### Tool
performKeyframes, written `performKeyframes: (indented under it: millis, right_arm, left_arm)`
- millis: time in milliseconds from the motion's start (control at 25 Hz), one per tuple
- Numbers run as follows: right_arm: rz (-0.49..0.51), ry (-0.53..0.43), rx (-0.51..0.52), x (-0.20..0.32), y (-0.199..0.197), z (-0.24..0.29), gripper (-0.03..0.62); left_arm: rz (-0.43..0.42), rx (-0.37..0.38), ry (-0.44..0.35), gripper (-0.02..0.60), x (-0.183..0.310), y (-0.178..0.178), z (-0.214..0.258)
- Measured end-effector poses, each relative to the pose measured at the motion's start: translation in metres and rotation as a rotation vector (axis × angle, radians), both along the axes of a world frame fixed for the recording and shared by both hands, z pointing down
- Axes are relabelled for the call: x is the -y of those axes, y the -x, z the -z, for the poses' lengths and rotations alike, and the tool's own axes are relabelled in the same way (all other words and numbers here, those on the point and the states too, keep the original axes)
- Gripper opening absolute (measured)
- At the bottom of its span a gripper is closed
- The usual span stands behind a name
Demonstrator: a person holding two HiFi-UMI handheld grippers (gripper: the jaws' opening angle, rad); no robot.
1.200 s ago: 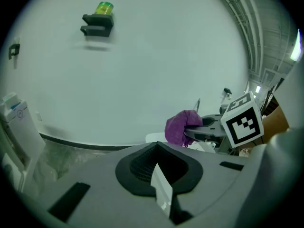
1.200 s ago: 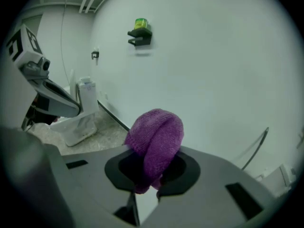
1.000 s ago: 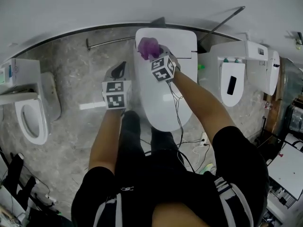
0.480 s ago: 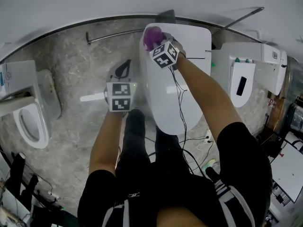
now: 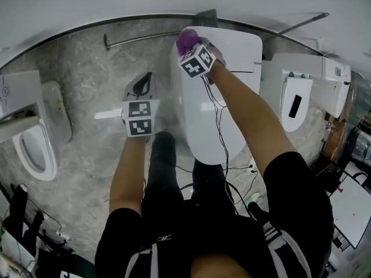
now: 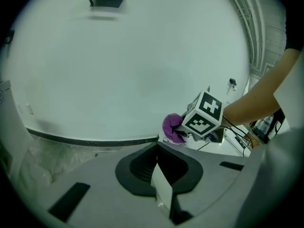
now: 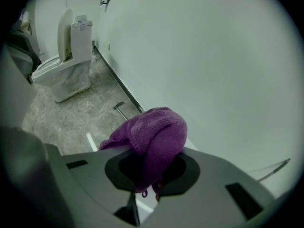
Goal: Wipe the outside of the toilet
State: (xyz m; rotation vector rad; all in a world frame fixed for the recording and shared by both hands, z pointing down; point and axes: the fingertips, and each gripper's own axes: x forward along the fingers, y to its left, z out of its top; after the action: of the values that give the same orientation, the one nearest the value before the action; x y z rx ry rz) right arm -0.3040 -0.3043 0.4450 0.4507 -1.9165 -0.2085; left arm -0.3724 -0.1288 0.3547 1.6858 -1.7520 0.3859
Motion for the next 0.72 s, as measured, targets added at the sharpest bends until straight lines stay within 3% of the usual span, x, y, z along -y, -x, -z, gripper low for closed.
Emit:
performKeyframes:
  millis: [280,720]
  right_arm:
    - [0.138,-0.013,-0.025,0.0,-0.005,0.0,0.063]
    - [0.068,0.015,0.034,0.032,-0.057,-0.002,0.063]
  left_arm:
    - [0.02,-0.007,0.011,0.009,-0.007,-0.021,-0.002]
    - [0.093,-0.018,-0.03,0.01,0.005,-0.06,0.001]
